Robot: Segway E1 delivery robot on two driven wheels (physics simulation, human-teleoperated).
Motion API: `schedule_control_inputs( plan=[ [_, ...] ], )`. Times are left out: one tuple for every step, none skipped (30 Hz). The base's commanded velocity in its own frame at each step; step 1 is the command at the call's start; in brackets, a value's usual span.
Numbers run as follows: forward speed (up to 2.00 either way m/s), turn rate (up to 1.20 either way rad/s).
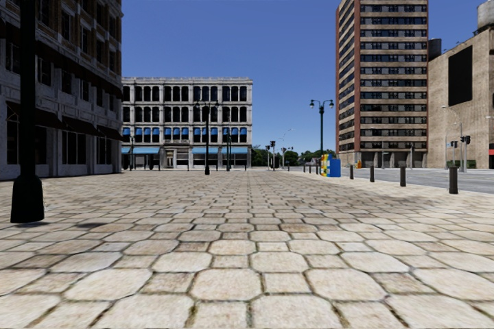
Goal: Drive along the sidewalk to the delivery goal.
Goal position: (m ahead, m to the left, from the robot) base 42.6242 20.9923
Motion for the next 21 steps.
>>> schedule_control_inputs(
  plan=[
    [2.00, 0.00],
    [2.00, 0.00],
    [2.00, 0.00],
    [2.00, 0.00],
    [2.00, 0.00],
    [2.00, 0.00],
    [2.00, 0.00],
    [2.00, 0.00],
    [2.00, 0.00],
    [2.00, 0.00],
    [2.00, 0.00],
    [2.00, 0.00],
    [2.00, 0.00],
    [2.00, 0.00],
    [2.00, 0.00],
    [2.00, 0.00],
    [2.00, 0.00],
    [2.00, 0.00],
    [2.00, 0.00],
    [2.00, 0.00],
    [2.00, 0.00]
  ],
)
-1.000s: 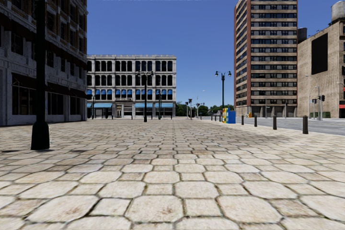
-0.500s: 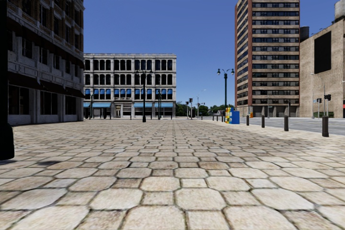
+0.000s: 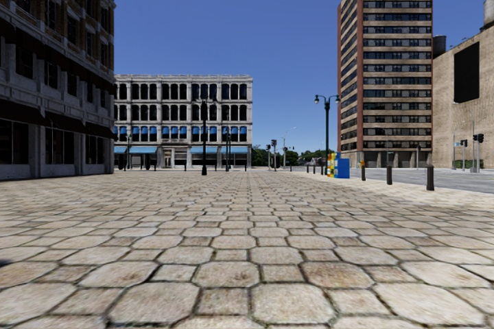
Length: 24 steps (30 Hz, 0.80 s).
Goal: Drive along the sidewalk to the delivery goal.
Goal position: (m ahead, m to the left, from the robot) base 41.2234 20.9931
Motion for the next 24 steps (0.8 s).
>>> schedule_control_inputs(
  plan=[
    [2.00, 0.00],
    [2.00, 0.00],
    [2.00, 0.00],
    [2.00, 0.00],
    [2.00, 0.00],
    [2.00, 0.00],
    [2.00, 0.00],
    [2.00, 0.00],
    [2.00, 0.00],
    [2.00, 0.00],
    [2.00, 0.00],
    [2.00, 0.00],
    [2.00, 0.00],
    [2.00, 0.00],
    [2.00, 0.00],
    [2.00, 0.00],
    [2.00, 0.00],
    [2.00, 0.00],
    [2.00, 0.00],
    [2.00, 0.00],
    [2.00, 0.00],
    [2.00, 0.00],
    [2.00, 0.00],
    [2.00, 0.00]
  ],
)
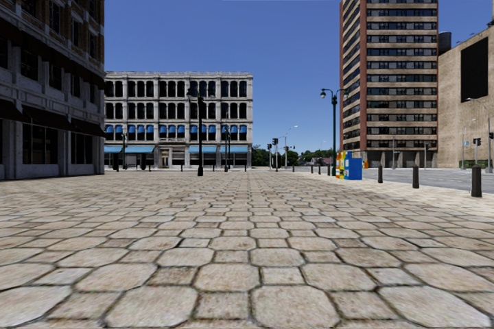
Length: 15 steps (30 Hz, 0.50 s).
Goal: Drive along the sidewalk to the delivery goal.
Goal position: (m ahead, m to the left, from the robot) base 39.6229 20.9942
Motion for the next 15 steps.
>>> schedule_control_inputs(
  plan=[
    [2.00, 0.00],
    [2.00, 0.00],
    [2.00, 0.00],
    [2.00, 0.00],
    [2.00, 0.00],
    [2.00, 0.00],
    [2.00, 0.00],
    [2.00, 0.00],
    [2.00, 0.00],
    [2.00, 0.00],
    [2.00, 0.00],
    [2.00, 0.00],
    [2.00, 0.00],
    [2.00, 0.00],
    [2.00, 0.00]
  ],
)
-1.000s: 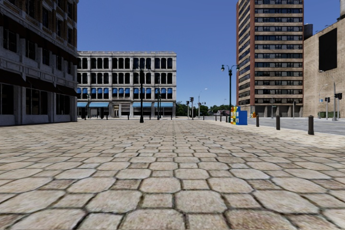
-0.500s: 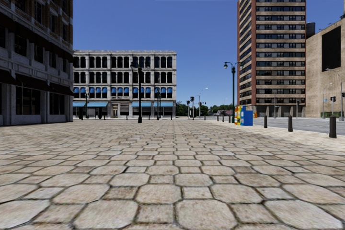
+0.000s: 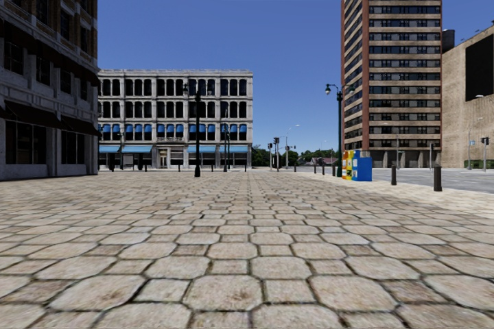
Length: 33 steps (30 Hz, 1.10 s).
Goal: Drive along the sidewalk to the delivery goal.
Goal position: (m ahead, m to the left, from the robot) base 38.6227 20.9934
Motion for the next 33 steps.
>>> schedule_control_inputs(
  plan=[
    [2.00, 0.00],
    [2.00, 0.00],
    [2.00, 0.00],
    [2.00, 0.00],
    [2.00, 0.00],
    [2.00, 0.00],
    [2.00, 0.00],
    [2.00, 0.00],
    [2.00, 0.00],
    [2.00, 0.00],
    [2.00, 0.00],
    [2.00, 0.00],
    [2.00, 0.00],
    [2.00, 0.00],
    [2.00, 0.00],
    [2.00, 0.00],
    [2.00, 0.00],
    [2.00, 0.00],
    [2.00, 0.00],
    [2.00, 0.00],
    [2.00, 0.00],
    [2.00, 0.00],
    [2.00, 0.00],
    [2.00, 0.00],
    [2.00, 0.00],
    [2.00, 0.00],
    [2.00, 0.00],
    [2.00, 0.00],
    [2.00, 0.00],
    [2.00, 0.00],
    [2.00, 0.00],
    [2.00, 0.00],
    [2.00, 0.00]
  ],
)
